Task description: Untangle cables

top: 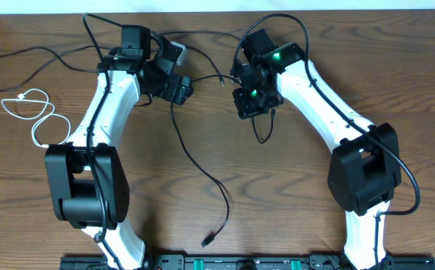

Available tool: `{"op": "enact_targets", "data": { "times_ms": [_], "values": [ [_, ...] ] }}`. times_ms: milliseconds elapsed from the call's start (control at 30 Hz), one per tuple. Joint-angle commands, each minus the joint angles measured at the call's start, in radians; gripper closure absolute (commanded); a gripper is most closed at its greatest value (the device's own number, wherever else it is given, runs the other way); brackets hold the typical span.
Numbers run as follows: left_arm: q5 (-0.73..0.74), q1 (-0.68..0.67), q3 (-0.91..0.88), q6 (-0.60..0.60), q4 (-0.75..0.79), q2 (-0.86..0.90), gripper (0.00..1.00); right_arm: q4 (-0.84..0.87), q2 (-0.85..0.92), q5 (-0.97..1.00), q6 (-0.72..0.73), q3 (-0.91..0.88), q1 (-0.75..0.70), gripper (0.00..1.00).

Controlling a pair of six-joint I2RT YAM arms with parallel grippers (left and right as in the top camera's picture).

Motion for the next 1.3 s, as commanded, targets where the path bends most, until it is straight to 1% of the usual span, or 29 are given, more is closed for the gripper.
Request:
{"op": "enact_targets", "data": {
  "times_ms": [0,200,367,467,600,700,767,833,867,1000,1033,1067,1167,1200,1233,1267],
  "values": [
    [0.002,0.003,-0.003,0.010,0.000,0.009,0.26,0.004,-0.011,-0.010,0.002,0.000,0.002,0.99],
    [0.002,0.003,-0.003,0.010,0.002,0.065,0.26,0.023,-0.011,-0.085,0.013,0.000,0.002,0.99],
    [0.003,0.003,-0.003,0.010,0.005,0.093,0.25,0.019,-0.011,-0.084,0.013,0.000,0.002,0.99],
    [0.003,0.003,-0.003,0.010,0.006,0.093,0.27,0.021,-0.011,-0.084,0.013,0.000,0.002,0.99],
    [0.003,0.003,-0.003,0.010,0.009,0.094,0.41,0.021,-0.011,-0.084,0.013,0.000,0.002,0.99],
    [0.003,0.003,-0.003,0.010,0.013,0.094,0.44,0.016,-0.011,-0.085,0.013,0.000,0.002,0.99],
    [0.002,0.003,-0.003,0.010,0.016,0.094,0.48,0.013,-0.011,-0.085,0.013,0.000,0.002,0.99],
    [0.003,0.003,-0.003,0.010,0.023,0.094,0.50,0.010,-0.011,-0.085,0.013,0.000,0.002,0.99],
    [0.003,0.003,-0.003,0.010,0.025,0.094,0.53,0.009,-0.011,-0.085,0.013,0.000,0.002,0.99],
    [0.003,0.003,-0.003,0.010,0.028,0.094,0.54,-0.001,-0.011,-0.084,0.013,0.000,0.002,0.99],
    [0.002,0.003,-0.003,0.010,0.028,0.094,0.56,-0.002,-0.011,-0.084,0.013,0.000,0.002,0.99],
    [0.002,0.003,-0.003,0.010,0.027,0.093,0.66,-0.006,-0.011,-0.085,0.013,0.000,0.002,0.99],
    [0.002,0.004,-0.003,0.010,0.027,0.093,0.79,-0.010,-0.011,-0.084,0.013,0.000,0.002,0.99],
    [0.002,0.004,-0.003,0.009,0.026,0.093,0.81,-0.011,-0.011,-0.084,0.013,0.000,0.002,0.99],
    [0.002,0.004,-0.003,0.009,0.023,0.093,0.88,-0.012,-0.011,-0.084,0.013,0.000,0.002,0.99],
    [0.002,0.004,-0.003,0.009,0.020,0.093,0.92,-0.013,-0.011,-0.084,0.013,0.000,0.002,0.99]
  ]
}}
